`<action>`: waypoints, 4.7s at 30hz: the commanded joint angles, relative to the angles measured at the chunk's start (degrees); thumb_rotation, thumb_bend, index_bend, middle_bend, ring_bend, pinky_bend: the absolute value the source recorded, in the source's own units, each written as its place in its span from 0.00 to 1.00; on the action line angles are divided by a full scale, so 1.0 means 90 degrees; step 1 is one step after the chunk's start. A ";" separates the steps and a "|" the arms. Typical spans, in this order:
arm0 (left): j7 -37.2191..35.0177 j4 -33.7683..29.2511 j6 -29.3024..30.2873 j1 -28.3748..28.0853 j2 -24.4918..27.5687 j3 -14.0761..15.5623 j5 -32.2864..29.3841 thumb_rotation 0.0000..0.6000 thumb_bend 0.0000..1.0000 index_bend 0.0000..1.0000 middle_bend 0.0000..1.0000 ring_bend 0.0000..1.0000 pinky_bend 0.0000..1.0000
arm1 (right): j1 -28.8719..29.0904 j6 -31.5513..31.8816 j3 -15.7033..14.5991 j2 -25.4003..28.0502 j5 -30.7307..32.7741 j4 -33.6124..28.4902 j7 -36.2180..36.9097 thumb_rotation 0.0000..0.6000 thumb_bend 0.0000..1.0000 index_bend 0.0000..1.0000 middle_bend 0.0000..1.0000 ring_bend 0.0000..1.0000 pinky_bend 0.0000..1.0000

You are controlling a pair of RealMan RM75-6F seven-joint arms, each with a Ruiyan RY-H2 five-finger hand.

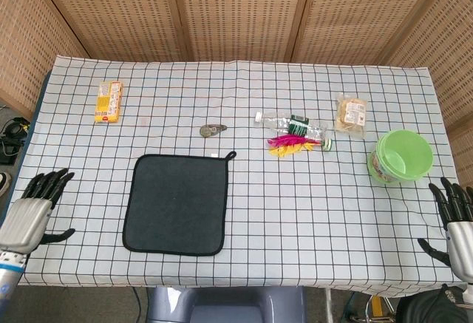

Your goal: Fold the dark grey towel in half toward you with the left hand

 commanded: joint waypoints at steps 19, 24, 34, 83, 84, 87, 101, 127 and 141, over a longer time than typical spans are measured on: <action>0.1169 0.4164 -0.3360 -0.3890 -0.3544 -0.1124 -0.2978 1.00 0.30 0.38 0.00 0.00 0.00 | 0.0063 -0.0408 0.0189 0.0000 0.0810 0.0170 0.0046 1.00 0.00 0.00 0.00 0.00 0.00; 0.1070 0.4943 -0.3570 -0.4255 -0.4195 -0.1103 -0.2949 1.00 0.37 0.40 0.00 0.00 0.00 | 0.0110 -0.0560 0.0225 -0.0001 0.0979 0.0224 0.0076 1.00 0.00 0.00 0.00 0.00 0.00; 0.0944 0.5804 -0.3783 -0.4688 -0.4912 -0.1124 -0.2984 1.00 0.39 0.41 0.00 0.00 0.00 | 0.0147 -0.0645 0.0242 0.0015 0.1040 0.0255 0.0149 1.00 0.00 0.00 0.00 0.00 0.00; 0.1340 0.5804 -0.3558 -0.4821 -0.5147 -0.1070 -0.3527 1.00 0.43 0.60 0.00 0.00 0.00 | 0.0127 -0.0665 0.0243 0.0161 0.1013 0.0325 0.0646 1.00 0.00 0.00 0.00 0.00 0.00; 0.1382 0.5683 -0.3517 -0.4801 -0.5089 -0.1062 -0.3556 1.00 0.43 0.61 0.00 0.00 0.00 | 0.0126 -0.0661 0.0240 0.0166 0.1002 0.0321 0.0653 1.00 0.00 0.00 0.00 0.00 0.00; 0.1604 0.5143 -0.3322 -0.4725 -0.4830 -0.1005 -0.3676 1.00 0.43 0.61 0.00 0.00 0.00 | 0.0119 -0.0641 0.0230 0.0180 0.0966 0.0305 0.0674 1.00 0.00 0.00 0.00 0.00 0.00; 0.2449 0.2565 -0.2077 -0.4112 -0.3795 -0.0221 -0.3606 1.00 0.43 0.62 0.00 0.00 0.00 | 0.0083 -0.0553 0.0184 0.0216 0.0841 0.0238 0.0687 1.00 0.00 0.00 0.00 0.00 0.00; 0.4094 0.0476 -0.0996 -0.3724 -0.3290 0.0832 -0.3669 1.00 0.43 0.61 0.00 0.00 0.00 | -0.0001 -0.0396 0.0162 0.0343 0.0713 0.0198 0.0982 1.00 0.00 0.00 0.00 0.00 0.00; 0.4473 0.0143 -0.0845 -0.3612 -0.3419 0.1177 -0.3555 1.00 0.43 0.61 0.00 0.00 0.00 | -0.0003 -0.0407 0.0146 0.0357 0.0696 0.0184 0.0999 1.00 0.00 0.00 0.00 0.00 0.00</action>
